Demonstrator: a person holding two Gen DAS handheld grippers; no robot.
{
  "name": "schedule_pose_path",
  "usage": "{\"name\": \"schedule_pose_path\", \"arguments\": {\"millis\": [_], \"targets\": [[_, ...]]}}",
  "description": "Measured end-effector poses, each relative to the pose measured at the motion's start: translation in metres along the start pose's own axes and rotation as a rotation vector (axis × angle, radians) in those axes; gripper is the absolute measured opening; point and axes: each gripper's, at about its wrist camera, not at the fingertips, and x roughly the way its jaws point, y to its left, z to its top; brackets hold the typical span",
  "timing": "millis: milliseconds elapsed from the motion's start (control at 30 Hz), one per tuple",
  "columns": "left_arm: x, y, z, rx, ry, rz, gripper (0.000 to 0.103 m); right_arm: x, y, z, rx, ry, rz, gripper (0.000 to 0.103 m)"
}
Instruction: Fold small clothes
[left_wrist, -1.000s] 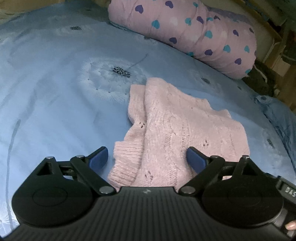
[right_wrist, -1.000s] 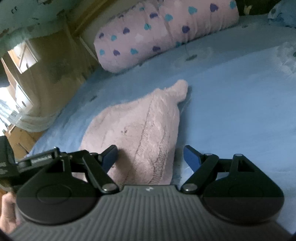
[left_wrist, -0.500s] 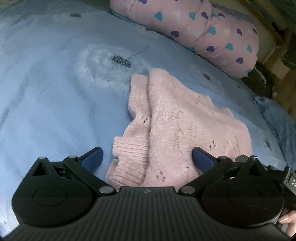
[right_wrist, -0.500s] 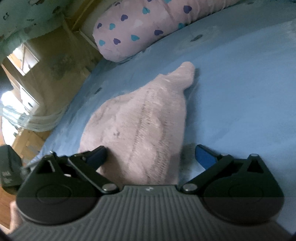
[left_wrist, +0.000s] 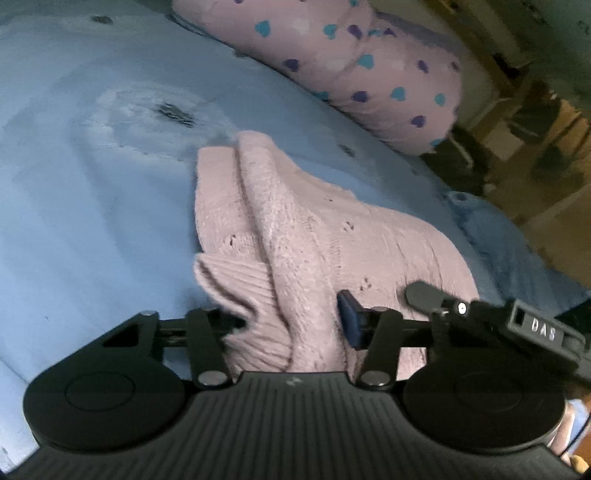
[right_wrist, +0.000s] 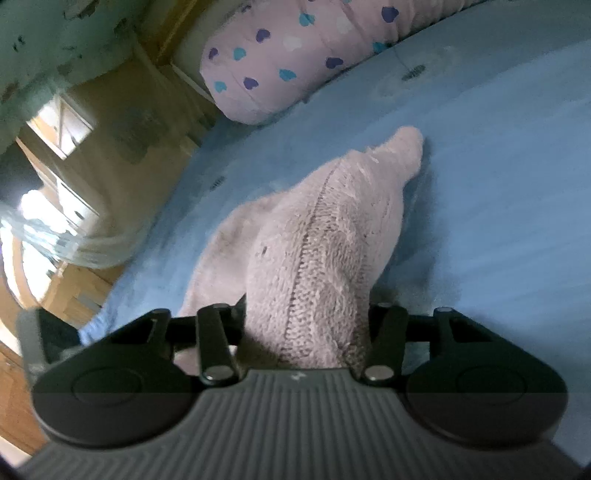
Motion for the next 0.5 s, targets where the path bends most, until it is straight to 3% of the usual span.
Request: {"name": "schedule_pose_path", "arguments": {"millis": [100,267,500], "targets": [[-0.004,-0.011,-0.007,-0.031,0.049,-0.069,0.053,-0.015,0.007,0.007,0.025,-0.002,0.018,0.052],[-0.014,-0.055,-0.033,0.04,0.131,-0.125,0.053,-0.058,0.011,0.009,0.012,0.022,-0.021,0.052],[-0.04,-0.114,-0.078,0.108,0.249,-0.173,0.052,-0.146,-0.015,-0.009,0.089,0.048,-0.063,0.052]]}}
